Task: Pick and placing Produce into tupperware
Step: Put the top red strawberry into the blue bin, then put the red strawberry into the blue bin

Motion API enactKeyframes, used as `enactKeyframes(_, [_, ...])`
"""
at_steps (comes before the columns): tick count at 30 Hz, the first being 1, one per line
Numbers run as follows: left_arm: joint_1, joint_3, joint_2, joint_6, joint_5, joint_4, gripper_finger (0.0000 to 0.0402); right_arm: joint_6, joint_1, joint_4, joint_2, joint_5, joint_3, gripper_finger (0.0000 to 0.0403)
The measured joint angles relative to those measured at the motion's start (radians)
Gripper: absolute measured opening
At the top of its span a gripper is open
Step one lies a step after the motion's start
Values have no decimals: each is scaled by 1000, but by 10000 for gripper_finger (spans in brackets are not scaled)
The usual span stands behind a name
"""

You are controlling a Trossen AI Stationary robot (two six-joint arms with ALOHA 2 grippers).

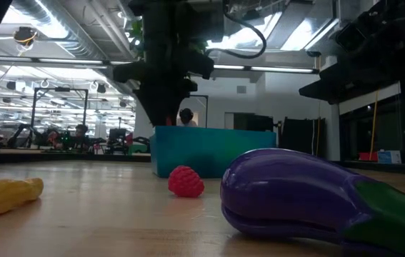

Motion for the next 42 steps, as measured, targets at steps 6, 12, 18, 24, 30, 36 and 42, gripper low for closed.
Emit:
enactKeyframes(6, [3,0,0,1,-45,6,160,2,0,2,0,0,0,332])
enactKeyframes(12, [4,0,0,-16,-118,4,185,3,0,2,0,0,0,332])
enactKeyframes(18, [-3,0,0,-17,-118,4,189,3,0,1,0,0,0,332])
enactKeyframes(24, [-23,0,-4,-14,-119,-15,189,3,0,1,0,0,0,332])
enactKeyframes(30, [-58,-1,-5,-10,-119,-64,190,3,0,1,0,0,0,332])
enactKeyframes(36, [-89,-3,-73,-19,-119,-62,190,8,0,1,0,0,1,332])
enactKeyframes(42, [-119,-2,-222,-65,-109,21,190,11,0,-2,0,0,1,332])
